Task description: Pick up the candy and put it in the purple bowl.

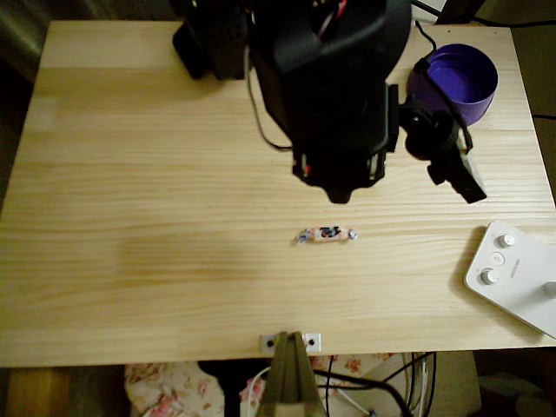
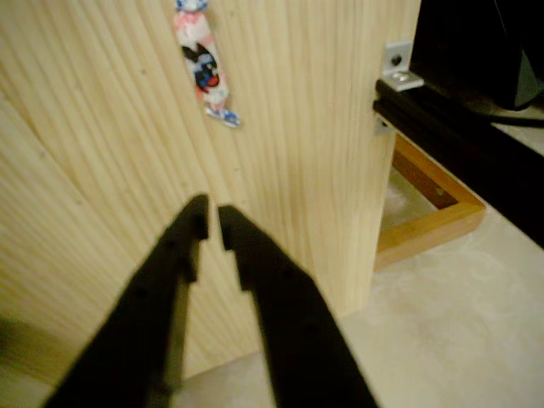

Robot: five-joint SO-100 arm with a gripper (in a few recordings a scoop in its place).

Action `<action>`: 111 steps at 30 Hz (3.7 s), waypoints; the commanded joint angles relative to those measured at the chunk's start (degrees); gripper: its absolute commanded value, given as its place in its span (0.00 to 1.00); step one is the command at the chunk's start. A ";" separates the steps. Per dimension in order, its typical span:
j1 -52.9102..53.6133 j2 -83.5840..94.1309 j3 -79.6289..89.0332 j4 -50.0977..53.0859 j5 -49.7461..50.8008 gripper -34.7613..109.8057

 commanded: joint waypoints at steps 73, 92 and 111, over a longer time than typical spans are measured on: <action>-1.67 -17.05 -7.82 -2.20 13.71 0.37; -0.79 -20.30 -6.33 -4.92 12.92 0.37; -0.26 -21.45 0.88 -8.00 14.41 0.37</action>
